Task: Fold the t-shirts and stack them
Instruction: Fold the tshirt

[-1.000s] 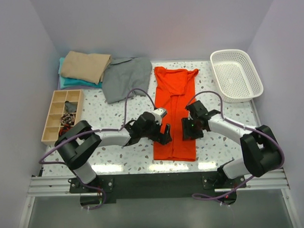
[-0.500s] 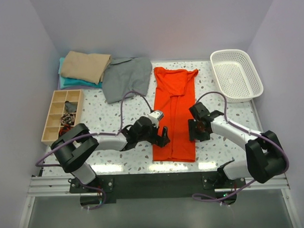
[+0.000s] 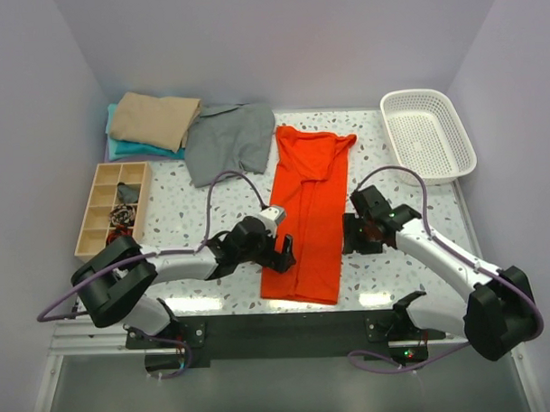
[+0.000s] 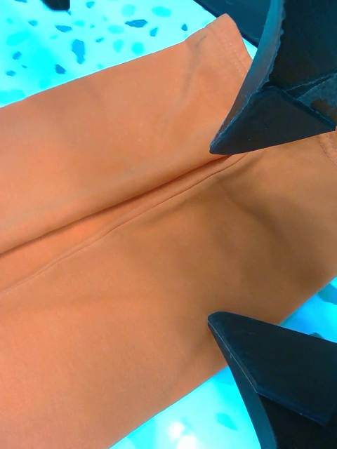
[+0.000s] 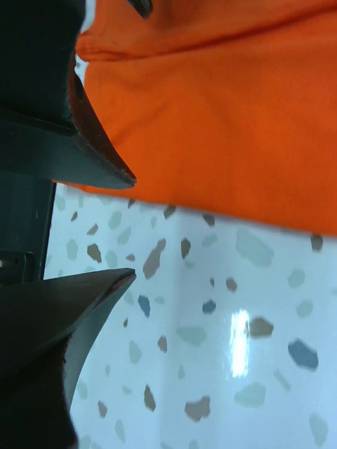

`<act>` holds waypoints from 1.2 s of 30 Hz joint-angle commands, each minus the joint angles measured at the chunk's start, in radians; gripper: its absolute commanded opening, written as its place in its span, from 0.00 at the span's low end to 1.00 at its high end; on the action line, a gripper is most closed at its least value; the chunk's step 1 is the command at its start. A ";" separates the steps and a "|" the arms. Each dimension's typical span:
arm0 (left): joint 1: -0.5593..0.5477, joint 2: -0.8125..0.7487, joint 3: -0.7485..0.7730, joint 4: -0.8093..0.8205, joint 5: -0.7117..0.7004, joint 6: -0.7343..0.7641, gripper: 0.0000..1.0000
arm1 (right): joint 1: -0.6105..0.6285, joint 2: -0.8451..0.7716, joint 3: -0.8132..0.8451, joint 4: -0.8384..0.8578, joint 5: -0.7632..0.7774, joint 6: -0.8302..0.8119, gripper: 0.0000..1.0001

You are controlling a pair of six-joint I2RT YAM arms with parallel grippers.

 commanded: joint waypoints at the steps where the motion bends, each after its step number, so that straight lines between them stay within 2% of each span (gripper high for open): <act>1: -0.010 -0.042 0.010 -0.259 0.020 -0.007 1.00 | 0.039 -0.025 -0.015 0.068 -0.182 0.012 0.53; 4: -0.015 -0.120 0.026 -0.326 0.017 -0.032 1.00 | 0.048 -0.042 -0.070 0.083 -0.169 0.079 0.55; 9: -0.013 -0.310 -0.012 -0.487 -0.108 -0.121 1.00 | 0.059 -0.146 -0.190 0.108 -0.204 0.203 0.55; 13: -0.013 -0.495 -0.086 -0.498 -0.125 -0.203 1.00 | 0.070 -0.237 -0.248 0.108 -0.262 0.261 0.55; 16: -0.013 -0.545 -0.160 -0.463 -0.070 -0.250 1.00 | 0.082 -0.277 -0.276 0.099 -0.291 0.288 0.55; 22: -0.013 -0.511 -0.267 -0.380 0.046 -0.303 1.00 | 0.108 -0.292 -0.306 0.088 -0.331 0.317 0.55; 32: -0.013 -0.421 -0.301 -0.253 0.168 -0.311 1.00 | 0.243 -0.196 -0.351 0.215 -0.344 0.415 0.54; 35: -0.015 -0.437 -0.312 -0.268 0.179 -0.314 0.93 | 0.303 -0.145 -0.343 0.258 -0.321 0.452 0.54; 36: -0.013 -0.453 -0.315 -0.268 0.182 -0.317 0.86 | 0.318 -0.134 -0.342 0.269 -0.319 0.458 0.54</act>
